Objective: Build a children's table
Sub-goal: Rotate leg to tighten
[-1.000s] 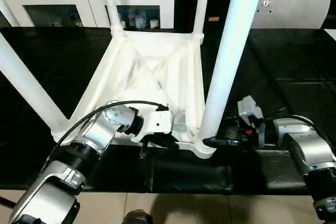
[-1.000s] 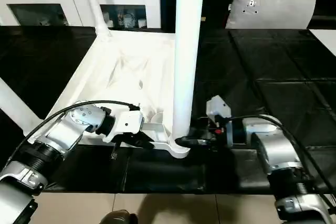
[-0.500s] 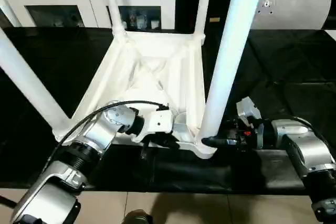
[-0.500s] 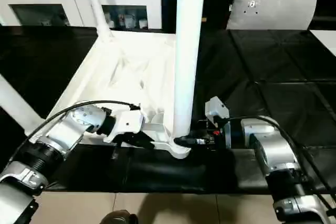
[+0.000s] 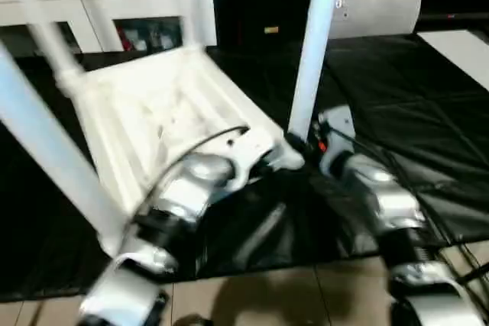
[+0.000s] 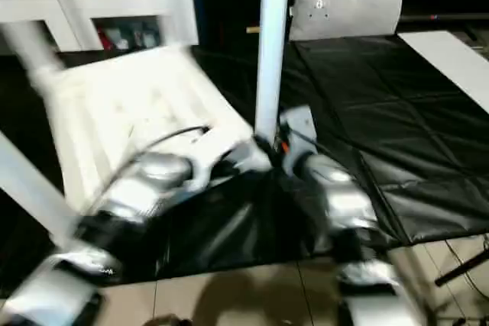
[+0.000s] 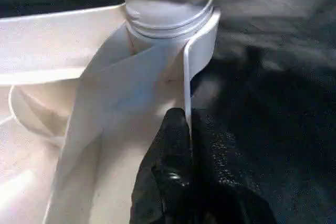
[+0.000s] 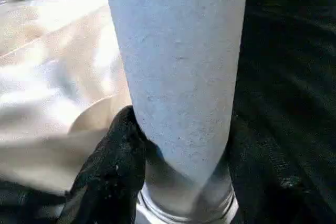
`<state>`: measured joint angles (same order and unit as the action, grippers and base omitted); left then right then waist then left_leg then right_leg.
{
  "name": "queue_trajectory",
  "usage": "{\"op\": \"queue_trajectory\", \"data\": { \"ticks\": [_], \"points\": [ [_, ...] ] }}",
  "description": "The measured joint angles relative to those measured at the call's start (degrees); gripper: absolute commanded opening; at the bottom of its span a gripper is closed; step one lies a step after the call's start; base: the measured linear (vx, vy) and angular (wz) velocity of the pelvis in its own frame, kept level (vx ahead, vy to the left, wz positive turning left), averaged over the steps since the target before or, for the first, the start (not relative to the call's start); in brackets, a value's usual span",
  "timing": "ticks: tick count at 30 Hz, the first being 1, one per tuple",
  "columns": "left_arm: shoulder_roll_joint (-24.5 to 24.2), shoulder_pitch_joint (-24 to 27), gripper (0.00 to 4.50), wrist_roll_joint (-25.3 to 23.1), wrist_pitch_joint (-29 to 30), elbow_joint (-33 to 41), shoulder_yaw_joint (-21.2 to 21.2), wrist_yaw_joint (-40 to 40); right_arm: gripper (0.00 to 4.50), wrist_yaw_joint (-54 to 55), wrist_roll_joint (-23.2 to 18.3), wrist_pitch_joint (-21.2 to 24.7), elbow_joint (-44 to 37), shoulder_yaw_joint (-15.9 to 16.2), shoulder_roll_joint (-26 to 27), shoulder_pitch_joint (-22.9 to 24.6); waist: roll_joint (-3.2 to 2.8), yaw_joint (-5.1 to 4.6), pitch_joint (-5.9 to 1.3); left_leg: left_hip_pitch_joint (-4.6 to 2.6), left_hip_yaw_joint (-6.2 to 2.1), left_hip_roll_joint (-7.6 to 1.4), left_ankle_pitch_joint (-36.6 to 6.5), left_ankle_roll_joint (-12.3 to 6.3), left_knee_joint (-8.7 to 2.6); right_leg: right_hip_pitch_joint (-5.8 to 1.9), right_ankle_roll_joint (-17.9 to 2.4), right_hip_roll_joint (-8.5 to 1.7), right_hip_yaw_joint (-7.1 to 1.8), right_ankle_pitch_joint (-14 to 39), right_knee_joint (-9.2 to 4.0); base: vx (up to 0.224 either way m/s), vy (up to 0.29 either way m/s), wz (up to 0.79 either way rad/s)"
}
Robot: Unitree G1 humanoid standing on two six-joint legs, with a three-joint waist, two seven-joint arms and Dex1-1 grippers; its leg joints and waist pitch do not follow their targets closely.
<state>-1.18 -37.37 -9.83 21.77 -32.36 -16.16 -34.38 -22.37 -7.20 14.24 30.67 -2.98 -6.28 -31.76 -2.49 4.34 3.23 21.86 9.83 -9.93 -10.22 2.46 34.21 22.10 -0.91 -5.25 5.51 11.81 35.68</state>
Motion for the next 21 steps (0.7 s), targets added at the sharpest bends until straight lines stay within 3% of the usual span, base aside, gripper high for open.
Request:
{"op": "queue_trajectory", "data": {
  "ticks": [4, 12, 21],
  "points": [
    [1.1, 0.0, 0.0, -0.1, 0.0, 0.4, -0.2, 1.5, 2.84, 1.4, -0.5, -0.9, 0.3, -1.1, 1.0, 0.0, -0.07, 0.7, -0.05, 0.33, 0.03, 0.0, 0.1, -0.48, -0.13, 0.18, 0.0, 0.02, 0.06, 0.0, -0.45, 0.025, 0.003, 0.01],
    [-0.2, 0.2, 0.0, 0.1, 0.4, 1.5, -1.2, 0.1, 3.5, -1.7, 0.1, -3.5, -0.2, 0.1, -0.8, 1.9, -0.12, 0.85, -0.02, 0.31, 0.09, 0.0, -0.1, -0.22, -0.14, 0.16, -0.1, 0.01, 0.05, -0.1, -0.5, 0.0, 0.0, 0.0],
    [-6.7, 1.1, 0.0, 1.1, -6.2, 2.1, -3.3, -9.1, 4.29, -23.4, -3.3, -5.2, -4.1, 2.4, -13.2, 6.1, -0.27, 1.62, 0.04, 0.3, 0.09, 0.0, -0.1, -0.23, -0.16, 0.12, -0.1, 0.01, 0.07, -0.1, -0.56, 0.0, 0.0, 0.0]
  ]
}}
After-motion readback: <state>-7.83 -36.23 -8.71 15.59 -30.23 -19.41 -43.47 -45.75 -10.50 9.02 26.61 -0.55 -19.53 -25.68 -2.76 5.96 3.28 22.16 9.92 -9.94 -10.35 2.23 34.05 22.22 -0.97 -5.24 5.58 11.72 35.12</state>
